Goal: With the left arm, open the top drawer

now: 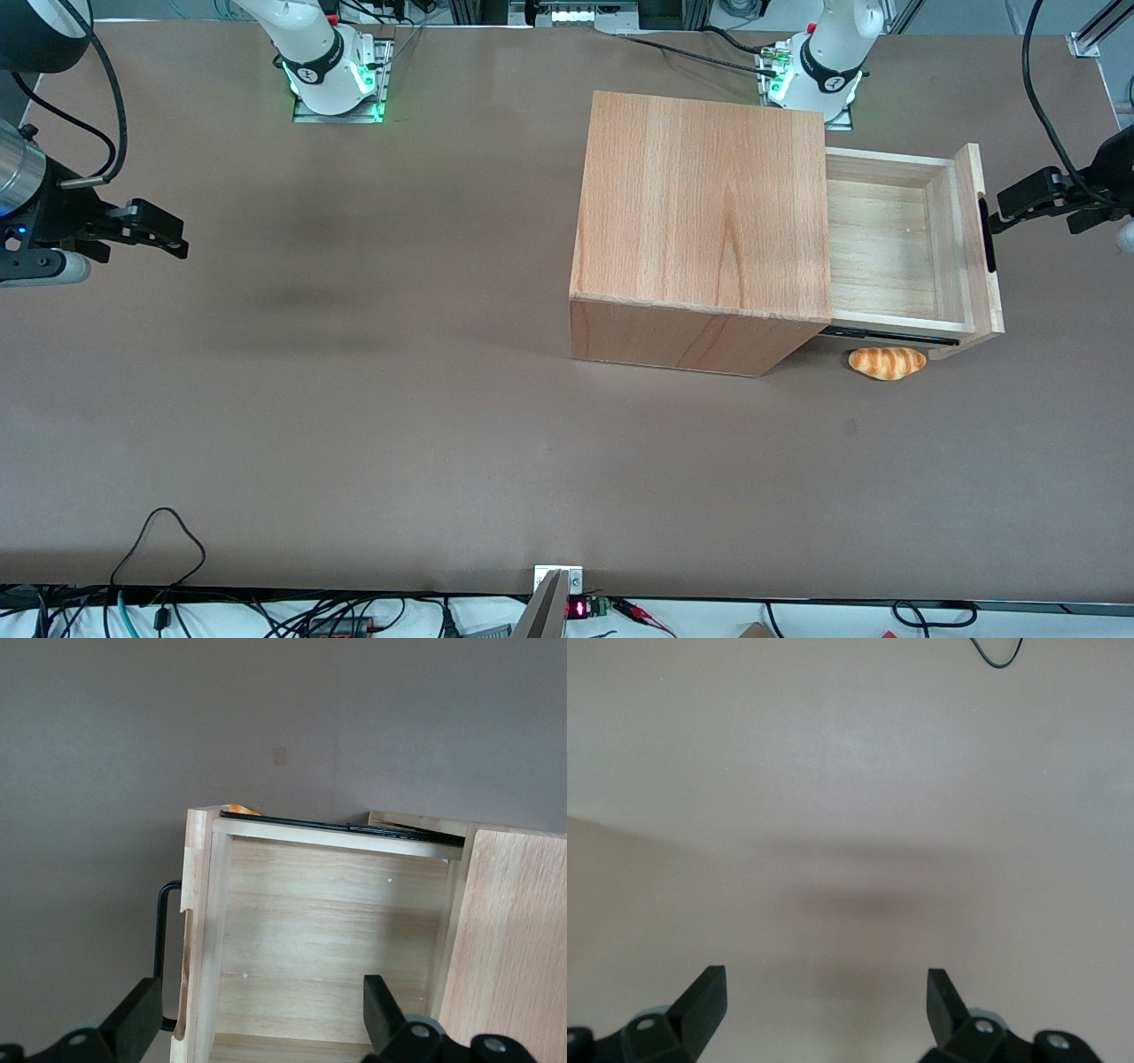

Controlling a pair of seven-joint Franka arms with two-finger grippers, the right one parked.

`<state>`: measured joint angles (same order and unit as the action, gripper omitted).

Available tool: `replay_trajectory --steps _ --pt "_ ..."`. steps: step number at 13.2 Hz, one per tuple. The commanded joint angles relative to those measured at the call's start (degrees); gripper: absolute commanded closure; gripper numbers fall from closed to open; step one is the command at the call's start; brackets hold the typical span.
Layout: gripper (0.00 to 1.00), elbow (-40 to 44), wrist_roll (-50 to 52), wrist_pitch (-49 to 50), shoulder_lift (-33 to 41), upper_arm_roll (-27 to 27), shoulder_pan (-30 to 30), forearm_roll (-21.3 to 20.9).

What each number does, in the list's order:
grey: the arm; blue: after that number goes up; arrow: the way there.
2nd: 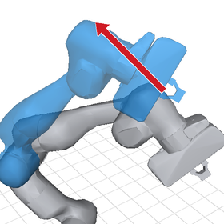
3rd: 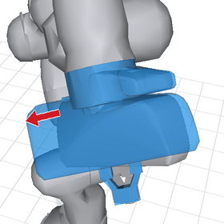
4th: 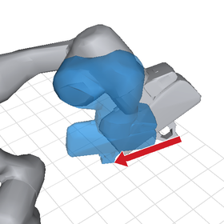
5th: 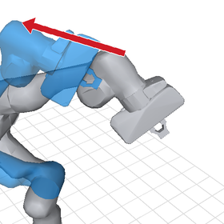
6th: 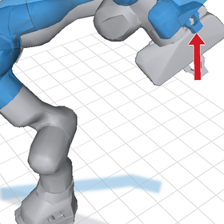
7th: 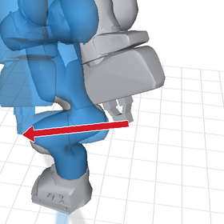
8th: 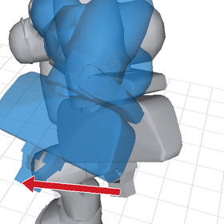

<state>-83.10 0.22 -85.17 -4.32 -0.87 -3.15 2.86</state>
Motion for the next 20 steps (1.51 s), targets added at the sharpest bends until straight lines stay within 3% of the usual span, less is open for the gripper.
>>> replay_trajectory --steps 1,20 --pt "0.0 -1.37 0.05 0.09 1.42 -0.1 0.16 -1.02" --pt "0.0 -9.98 2.68 -2.37 7.57 -0.89 0.16 -1.28"
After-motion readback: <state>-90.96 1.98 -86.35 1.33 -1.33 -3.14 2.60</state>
